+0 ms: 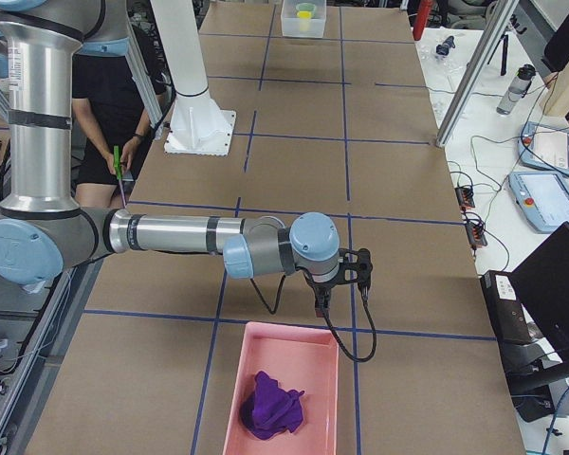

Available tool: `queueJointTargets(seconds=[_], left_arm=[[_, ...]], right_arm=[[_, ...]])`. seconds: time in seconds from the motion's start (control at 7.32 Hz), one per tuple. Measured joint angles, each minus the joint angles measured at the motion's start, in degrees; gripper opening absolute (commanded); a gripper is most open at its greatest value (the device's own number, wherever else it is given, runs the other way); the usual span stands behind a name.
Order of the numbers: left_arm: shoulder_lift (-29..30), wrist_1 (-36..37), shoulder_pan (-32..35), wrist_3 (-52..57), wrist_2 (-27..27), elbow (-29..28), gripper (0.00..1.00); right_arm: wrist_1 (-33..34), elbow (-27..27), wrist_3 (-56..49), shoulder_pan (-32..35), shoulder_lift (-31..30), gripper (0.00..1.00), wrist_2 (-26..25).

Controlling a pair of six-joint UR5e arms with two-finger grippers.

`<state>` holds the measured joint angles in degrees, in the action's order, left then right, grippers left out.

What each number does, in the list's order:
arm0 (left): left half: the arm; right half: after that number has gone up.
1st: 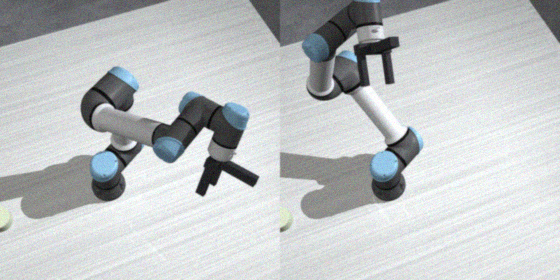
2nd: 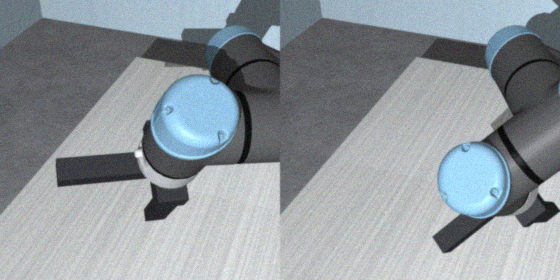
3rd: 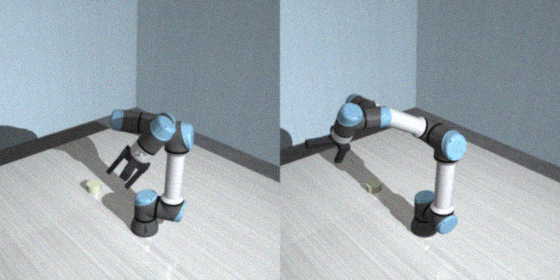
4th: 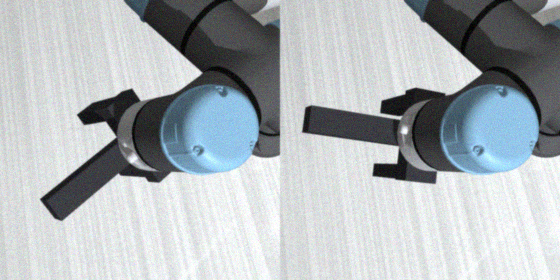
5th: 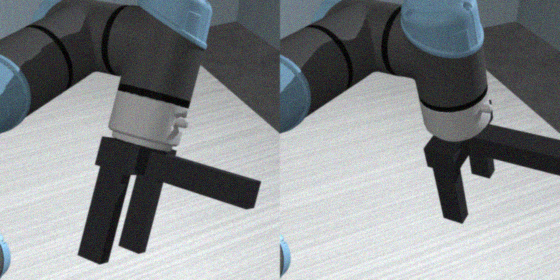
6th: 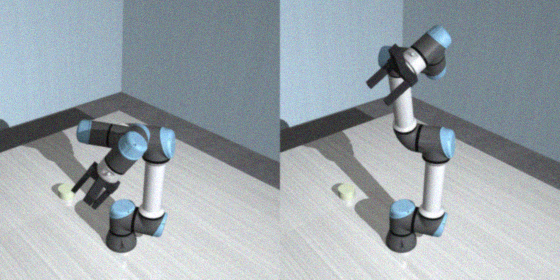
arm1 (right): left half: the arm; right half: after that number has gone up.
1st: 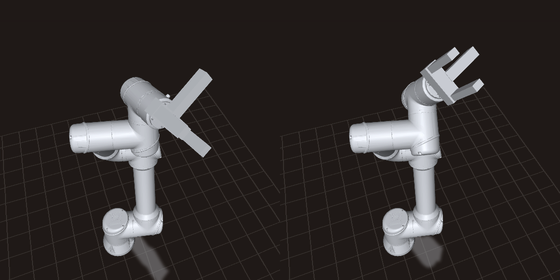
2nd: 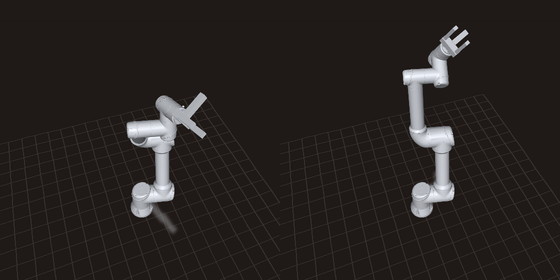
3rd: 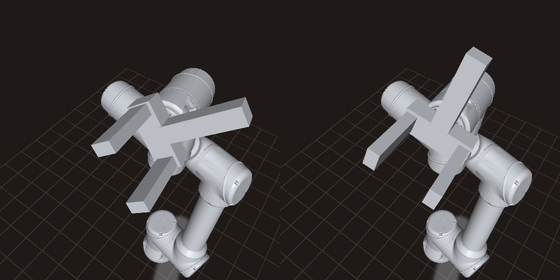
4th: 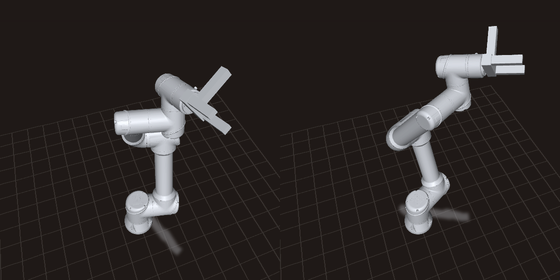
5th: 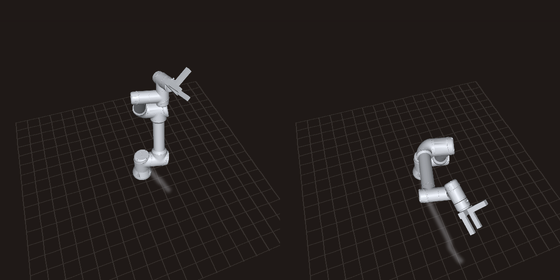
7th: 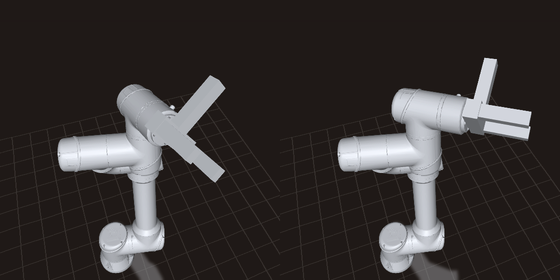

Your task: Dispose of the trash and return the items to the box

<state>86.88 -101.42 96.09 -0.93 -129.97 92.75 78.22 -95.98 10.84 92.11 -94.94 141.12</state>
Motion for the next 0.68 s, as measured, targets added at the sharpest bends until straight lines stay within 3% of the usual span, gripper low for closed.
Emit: queueJointTargets(seconds=[0.68], left_arm=[[-0.59, 0.13, -3.48, -4.95, -3.02, 0.78, 1.0]], right_arm=[[0.0, 0.0, 0.01, 0.0, 0.02, 1.0, 0.03]])
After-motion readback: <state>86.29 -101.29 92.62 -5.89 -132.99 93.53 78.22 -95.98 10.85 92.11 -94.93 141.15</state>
